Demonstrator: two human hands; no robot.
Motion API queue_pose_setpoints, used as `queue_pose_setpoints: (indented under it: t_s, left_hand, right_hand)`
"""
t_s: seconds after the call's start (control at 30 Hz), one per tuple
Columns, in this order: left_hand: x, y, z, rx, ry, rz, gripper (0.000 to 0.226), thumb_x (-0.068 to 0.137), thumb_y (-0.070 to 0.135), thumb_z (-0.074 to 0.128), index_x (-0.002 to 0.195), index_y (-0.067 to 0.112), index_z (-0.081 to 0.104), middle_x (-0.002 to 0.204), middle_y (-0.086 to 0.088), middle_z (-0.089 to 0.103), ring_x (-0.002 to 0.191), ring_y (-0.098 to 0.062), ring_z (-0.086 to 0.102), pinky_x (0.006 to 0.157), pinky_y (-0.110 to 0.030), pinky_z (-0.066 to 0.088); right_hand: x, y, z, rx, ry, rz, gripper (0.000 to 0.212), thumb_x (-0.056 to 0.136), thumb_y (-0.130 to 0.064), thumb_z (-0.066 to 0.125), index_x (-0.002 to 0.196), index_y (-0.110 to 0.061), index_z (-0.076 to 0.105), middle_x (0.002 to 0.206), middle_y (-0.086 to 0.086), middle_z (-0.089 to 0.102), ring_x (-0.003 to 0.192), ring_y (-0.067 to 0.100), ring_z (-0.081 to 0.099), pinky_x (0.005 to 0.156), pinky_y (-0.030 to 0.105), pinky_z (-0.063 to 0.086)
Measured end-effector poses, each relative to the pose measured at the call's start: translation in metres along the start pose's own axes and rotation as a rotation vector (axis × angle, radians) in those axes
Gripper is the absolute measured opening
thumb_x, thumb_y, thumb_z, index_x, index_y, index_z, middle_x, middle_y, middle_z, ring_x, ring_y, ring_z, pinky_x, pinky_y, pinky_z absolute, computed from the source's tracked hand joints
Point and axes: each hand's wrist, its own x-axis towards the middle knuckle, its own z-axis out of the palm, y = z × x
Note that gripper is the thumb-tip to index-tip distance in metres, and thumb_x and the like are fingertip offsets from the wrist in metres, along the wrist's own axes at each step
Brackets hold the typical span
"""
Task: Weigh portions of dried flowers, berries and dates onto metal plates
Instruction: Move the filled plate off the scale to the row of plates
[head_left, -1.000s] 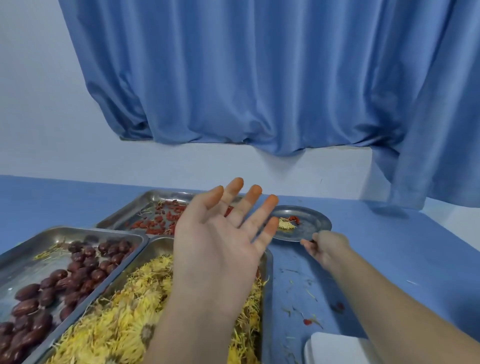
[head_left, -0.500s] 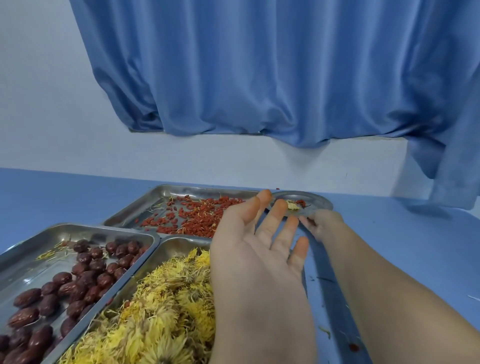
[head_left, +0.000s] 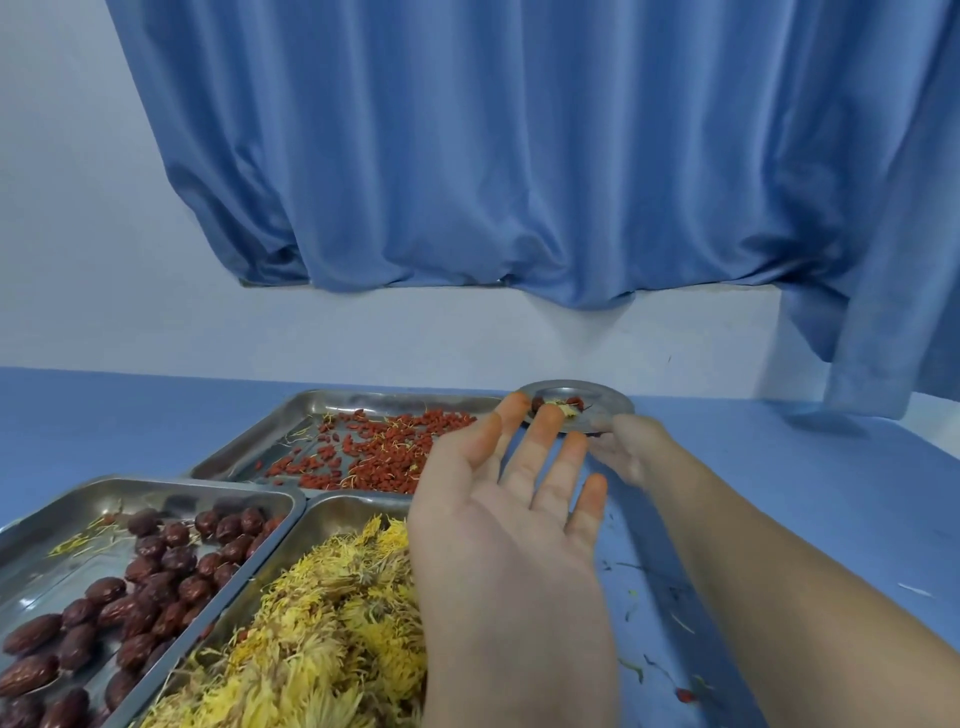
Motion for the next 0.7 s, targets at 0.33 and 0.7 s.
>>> queue_pose_setpoints:
  t_s: [0.33, 0.7]
  left_hand:
    - [-0.039, 0.014, 0.017, 0.147, -0.124, -0.056, 0.029, 0.073, 0.029, 0.059, 0.097, 0.016, 0.069, 0.104, -0.007, 0.072, 0.096, -0.028, 0.072, 0.088, -0.039, 0.046]
    - [-0.122, -0.06, 0.0, 0.131, -0.191, -0.287, 0.026, 0.081, 0.031, 0.054, 0.1, 0.018, 0.065, 0.092, -0.004, 0.068, 0.078, -0.023, 0.069, 0.072, -0.035, 0.043]
  right_hand:
    - [-0.193, -0.073, -0.074, -0.03, -0.203, -0.059, 0.017, 0.094, -0.008, 0.05, 0.104, 0.003, 0.059, 0.111, 0.021, 0.062, 0.103, 0.032, 0.063, 0.084, 0.037, 0.053]
    - [-0.374, -0.095, -0.23, -0.525, -0.069, -0.32, 0.013, 0.086, -0.005, 0.064, 0.099, -0.005, 0.067, 0.1, 0.015, 0.072, 0.09, 0.022, 0.071, 0.085, 0.036, 0.055]
